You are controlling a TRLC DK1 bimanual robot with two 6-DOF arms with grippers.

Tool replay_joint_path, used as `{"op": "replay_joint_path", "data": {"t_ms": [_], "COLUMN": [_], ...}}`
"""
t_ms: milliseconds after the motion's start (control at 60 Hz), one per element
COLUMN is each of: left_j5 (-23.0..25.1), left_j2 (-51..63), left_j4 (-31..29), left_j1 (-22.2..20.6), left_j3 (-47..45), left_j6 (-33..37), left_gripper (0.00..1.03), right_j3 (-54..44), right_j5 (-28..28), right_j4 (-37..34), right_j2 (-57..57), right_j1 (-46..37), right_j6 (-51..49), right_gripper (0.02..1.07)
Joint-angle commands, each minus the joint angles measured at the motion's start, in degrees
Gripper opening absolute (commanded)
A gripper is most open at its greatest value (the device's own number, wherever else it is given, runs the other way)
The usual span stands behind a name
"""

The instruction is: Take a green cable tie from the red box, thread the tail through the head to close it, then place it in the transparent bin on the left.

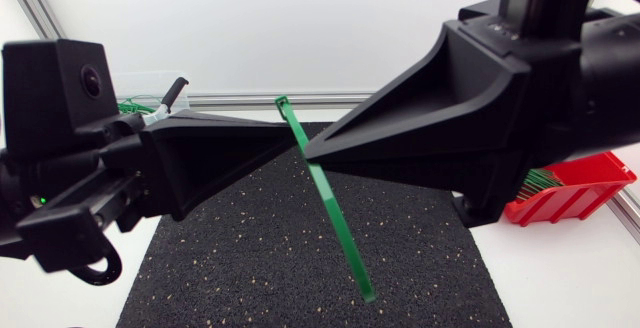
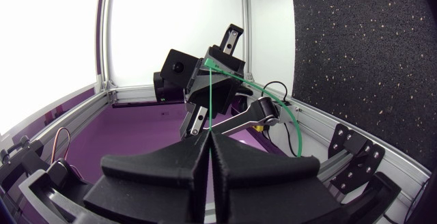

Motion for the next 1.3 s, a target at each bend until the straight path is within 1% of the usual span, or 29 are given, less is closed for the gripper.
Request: {"op": "replay_joint_path", "data": {"t_ms": [0,367,500,700,900,967,1033,1100,1183,1283], "left_j5": [-0.2,-0.2,-1.0,-1.9,-3.3,-5.1,-8.9,-11.1,-12.4,-13.0], "left_j2": [-0.1,-0.1,-0.2,0.1,0.2,-0.1,-0.8,-1.5,-1.9,-2.3], "left_j4": [0.4,0.4,0.2,0.2,0.0,-0.6,-1.4,-2.0,-2.0,-1.9], "left_j1": [-0.6,-1.4,-2.6,-2.7,-3.2,-4.9,-7.8,-9.6,-10.4,-9.9], "left_j3": [0.3,0.2,-0.4,-0.5,-1.0,-1.6,-2.2,-2.6,-2.9,-2.6], "left_j6": [0.3,0.6,2.2,3.9,7.3,9.7,13.0,15.3,16.2,16.2], "left_gripper": [0.04,0.04,0.04,0.04,0.04,0.04,0.04,0.04,0.04,0.04], "right_j3": [-0.6,-0.7,-0.5,-0.1,0.7,1.0,1.7,2.0,2.0,1.4], "right_j5": [0.6,1.1,1.3,1.8,2.0,2.0,2.1,2.1,2.2,2.3], "right_j4": [0.6,0.7,0.7,0.5,-0.1,-0.1,-0.3,-0.4,-0.4,-0.6], "right_j2": [-0.2,0.4,0.6,1.8,2.8,2.8,2.8,2.8,2.8,2.8], "right_j1": [-0.3,-0.3,-0.3,-0.3,-0.3,-0.3,-0.3,-0.3,-0.3,-0.3], "right_j6": [0.3,-0.2,-0.2,-0.2,-0.2,-0.2,-0.2,-0.2,-0.2,-0.2], "right_gripper": [0.08,0.08,0.08,0.08,0.08,0.08,0.08,0.08,0.08,0.08]}}
